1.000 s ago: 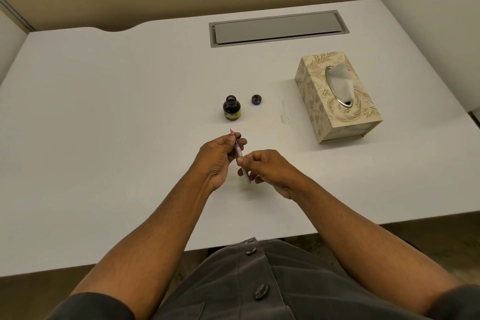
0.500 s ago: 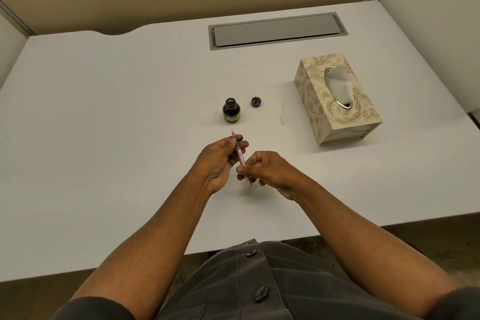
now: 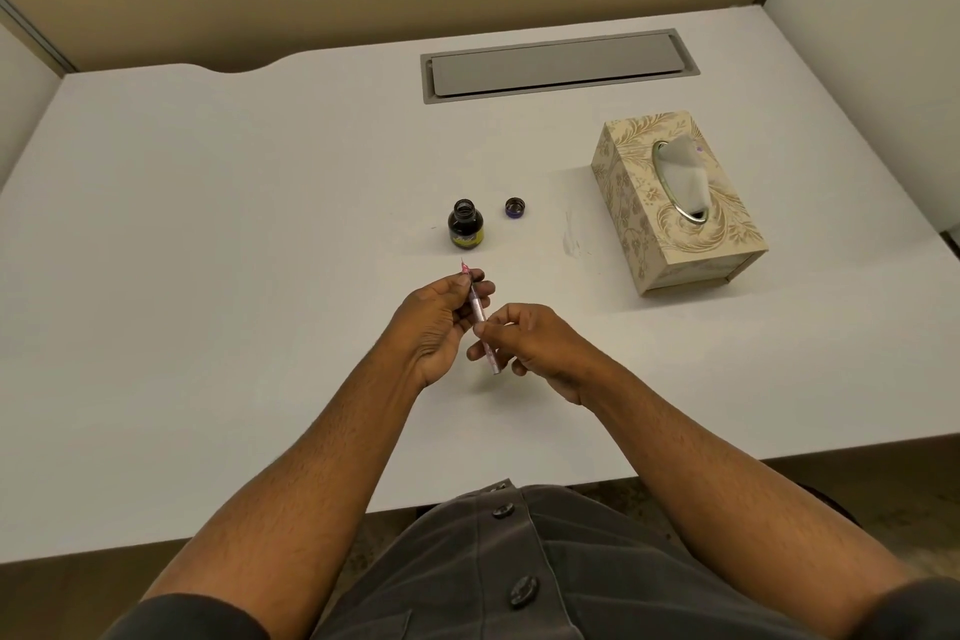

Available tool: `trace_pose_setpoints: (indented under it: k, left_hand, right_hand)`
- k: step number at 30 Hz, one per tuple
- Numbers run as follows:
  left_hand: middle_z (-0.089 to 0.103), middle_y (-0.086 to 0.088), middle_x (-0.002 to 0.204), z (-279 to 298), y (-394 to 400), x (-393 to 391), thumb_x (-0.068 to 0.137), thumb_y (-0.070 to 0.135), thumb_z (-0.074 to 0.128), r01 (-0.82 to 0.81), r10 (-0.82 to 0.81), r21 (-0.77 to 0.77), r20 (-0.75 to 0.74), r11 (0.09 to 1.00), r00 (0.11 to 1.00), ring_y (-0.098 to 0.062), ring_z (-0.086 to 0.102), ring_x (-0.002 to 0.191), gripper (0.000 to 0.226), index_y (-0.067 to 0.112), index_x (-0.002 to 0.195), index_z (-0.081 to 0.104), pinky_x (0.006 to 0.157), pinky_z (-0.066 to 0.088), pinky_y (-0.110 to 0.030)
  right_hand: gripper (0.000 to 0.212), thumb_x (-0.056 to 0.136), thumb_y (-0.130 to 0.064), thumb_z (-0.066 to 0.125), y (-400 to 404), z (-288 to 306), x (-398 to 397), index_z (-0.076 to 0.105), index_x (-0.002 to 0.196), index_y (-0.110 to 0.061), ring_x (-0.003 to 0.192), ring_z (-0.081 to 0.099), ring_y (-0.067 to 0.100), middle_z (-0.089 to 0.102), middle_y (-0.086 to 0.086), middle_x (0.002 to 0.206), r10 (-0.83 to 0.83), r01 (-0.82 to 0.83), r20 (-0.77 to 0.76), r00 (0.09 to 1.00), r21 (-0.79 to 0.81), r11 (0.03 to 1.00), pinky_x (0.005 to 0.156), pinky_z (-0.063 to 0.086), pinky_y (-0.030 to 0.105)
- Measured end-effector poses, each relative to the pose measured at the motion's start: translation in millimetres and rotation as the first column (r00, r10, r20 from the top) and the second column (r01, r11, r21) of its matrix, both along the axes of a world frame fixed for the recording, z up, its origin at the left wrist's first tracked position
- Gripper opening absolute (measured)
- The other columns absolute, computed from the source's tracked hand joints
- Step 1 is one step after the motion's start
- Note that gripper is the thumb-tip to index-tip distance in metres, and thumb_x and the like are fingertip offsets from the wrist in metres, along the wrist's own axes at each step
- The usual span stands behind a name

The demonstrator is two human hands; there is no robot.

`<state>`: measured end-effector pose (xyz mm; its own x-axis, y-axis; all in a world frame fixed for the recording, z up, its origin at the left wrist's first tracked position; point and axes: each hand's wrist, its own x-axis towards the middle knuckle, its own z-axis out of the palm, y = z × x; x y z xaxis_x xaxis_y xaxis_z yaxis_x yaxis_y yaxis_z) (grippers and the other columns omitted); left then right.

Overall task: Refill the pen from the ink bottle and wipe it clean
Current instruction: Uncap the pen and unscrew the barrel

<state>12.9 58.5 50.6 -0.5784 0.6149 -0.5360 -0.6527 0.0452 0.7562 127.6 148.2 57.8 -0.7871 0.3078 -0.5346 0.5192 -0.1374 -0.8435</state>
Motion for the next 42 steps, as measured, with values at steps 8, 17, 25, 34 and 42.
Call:
trace_pose_setpoints:
  k: [8, 17, 25, 34, 42]
  left_hand:
    - [0.069, -0.01, 0.089, 0.1, -0.7, -3.7, 0.099, 0.008, 0.044, -0.013, 0.014, -0.019, 0.011, 1.0, 1.0, -0.02, 0.064, 0.086, 0.02, 0.005, 0.099, 0.064, 0.076, 0.052, -0.03]
    - [0.068, -0.011, 0.092, 0.6, 1.5, -1.3, 0.1, 0.008, 0.043, 0.001, 0.0, -0.014, 0.02, 1.0, 1.0, -0.019, 0.064, 0.088, 0.021, 0.005, 0.1, 0.064, 0.086, 0.051, -0.03]
    - [0.069, -0.01, 0.092, 0.2, 2.8, -3.2, 0.1, 0.008, 0.044, -0.002, 0.002, -0.027, 0.017, 1.0, 1.0, -0.018, 0.064, 0.088, 0.021, 0.005, 0.099, 0.064, 0.082, 0.051, -0.029]
    - [0.069, -0.011, 0.092, 2.8, 2.4, -4.1, 0.099, 0.009, 0.045, 0.014, -0.013, -0.034, 0.009, 0.999, 1.0, -0.019, 0.065, 0.088, 0.021, 0.005, 0.1, 0.065, 0.082, 0.051, -0.031]
    - [0.07, -0.009, 0.092, 4.1, 2.1, -3.7, 0.1, 0.01, 0.045, 0.016, -0.016, -0.054, 0.001, 0.998, 1.0, -0.016, 0.065, 0.088, 0.02, 0.006, 0.1, 0.065, 0.08, 0.052, -0.029]
  right_hand:
    - [0.03, 0.094, -0.023, 0.048, -1.7, 2.2, -3.6, 0.066, 0.104, -0.002, 0.059, 0.052, 0.012, 0.076, 0.008, 0.092, -0.037, 0.037, 0.002, 0.999, -0.112, 0.993, 0.051, 0.036, 0.021]
    - [0.022, 0.09, -0.033, 0.064, -0.9, 0.2, -5.1, 0.059, 0.096, -0.012, 0.045, 0.045, 0.009, 0.076, 0.008, 0.085, -0.09, 0.092, 0.03, 0.996, -0.072, 0.993, 0.048, 0.032, 0.022]
    - [0.015, 0.091, -0.022, 0.056, 1.0, 3.0, -6.9, 0.061, 0.092, -0.007, 0.043, 0.043, 0.01, 0.076, 0.01, 0.087, -0.062, 0.063, 0.015, 0.998, -0.079, 0.995, 0.045, 0.031, 0.021]
    - [0.022, 0.094, -0.021, 0.05, -0.3, 3.1, -8.5, 0.064, 0.098, -0.005, 0.046, 0.046, 0.011, 0.072, 0.011, 0.085, -0.098, 0.1, 0.022, 0.995, -0.152, 0.983, 0.047, 0.032, 0.022]
    - [0.019, 0.09, -0.027, 0.065, -0.5, -0.1, -7.9, 0.058, 0.094, -0.01, 0.047, 0.047, 0.011, 0.063, 0.007, 0.077, -0.074, 0.074, 0.004, 0.997, -0.106, 0.992, 0.046, 0.034, 0.022]
